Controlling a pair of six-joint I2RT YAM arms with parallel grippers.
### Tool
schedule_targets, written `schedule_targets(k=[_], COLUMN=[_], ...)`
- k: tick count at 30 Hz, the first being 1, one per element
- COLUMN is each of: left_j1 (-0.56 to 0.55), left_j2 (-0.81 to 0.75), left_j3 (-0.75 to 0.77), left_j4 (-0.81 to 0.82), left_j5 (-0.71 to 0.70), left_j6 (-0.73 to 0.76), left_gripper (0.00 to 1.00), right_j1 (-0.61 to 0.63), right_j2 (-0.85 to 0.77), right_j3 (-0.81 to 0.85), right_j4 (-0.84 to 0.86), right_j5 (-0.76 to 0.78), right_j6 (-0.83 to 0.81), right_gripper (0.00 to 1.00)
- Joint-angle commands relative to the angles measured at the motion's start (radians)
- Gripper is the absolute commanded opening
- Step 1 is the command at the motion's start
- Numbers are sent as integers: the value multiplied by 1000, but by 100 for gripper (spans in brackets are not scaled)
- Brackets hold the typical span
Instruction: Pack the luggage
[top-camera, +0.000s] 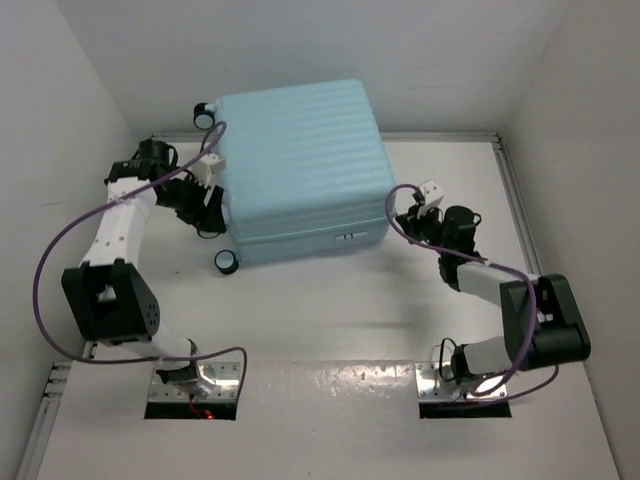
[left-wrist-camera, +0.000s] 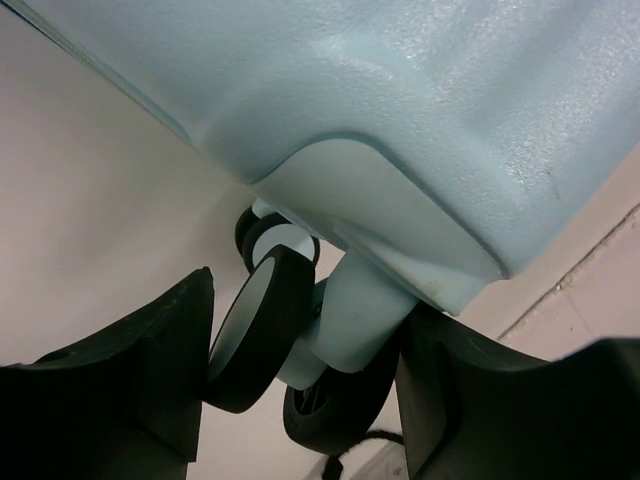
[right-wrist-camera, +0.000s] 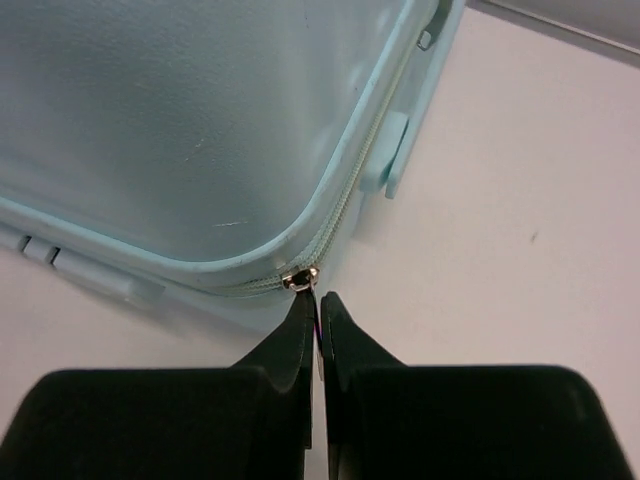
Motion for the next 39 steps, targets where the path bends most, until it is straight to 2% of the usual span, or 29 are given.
schedule_targets(k=[1, 8, 10, 11, 14, 17, 28, 29, 31, 32, 33, 34, 35, 36, 37, 39], left_j1=[153, 144, 144, 144, 144, 154, 197, 197, 197, 197, 197, 197, 197, 197, 197, 197], left_j2=[199, 399, 476, 542, 575, 607, 551, 551, 542, 541, 531, 505, 485, 463, 439, 352], left_j3=[107, 265, 339, 435, 465, 465, 325, 325, 314, 305, 305, 295, 276, 265, 253, 212], left_j4=[345, 436, 436, 436, 436, 447, 560, 560, 569, 569, 580, 604, 623, 640, 660, 724], left_j5=[-391, -412, -428, -452, -463, -472, -259, -259, -245, -245, -245, -245, -236, -225, -225, -200], left_j6=[-160, -193, -203, -212, -212, -221, -262, -262, -272, -272, -287, -296, -311, -322, -342, -370], left_gripper=[0, 0, 0, 0, 0, 0, 0, 0, 0, 0, 6, 19, 54, 81, 98, 100], right_j1=[-103, -102, -97, -94, -99, -107, -68, -56, -47, -41, -34, -33, -27, -27, -31, -37], right_j2=[118, 382, 427, 536, 601, 744, 1196, 1220, 1311, 1333, 1345, 1341, 1323, 1269, 1202, 1087], right_j3=[122, 320, 401, 498, 579, 816, 1354, 1468, 1548, 1653, 1667, 1653, 1588, 1543, 1439, 1273], right_j4=[152, 258, 278, 285, 290, 304, 299, 279, 250, 238, 229, 229, 247, 280, 297, 346], right_j5=[83, -24, -21, -10, 8, 37, 117, 128, 151, 169, 178, 177, 162, 154, 143, 91], right_j6=[-50, 6, 19, 37, 39, 74, 249, 256, 272, 273, 275, 273, 278, 278, 278, 261], right_gripper=[0, 0, 0, 0, 0, 0, 0, 0, 0, 0, 1, 13, 19, 25, 35, 39])
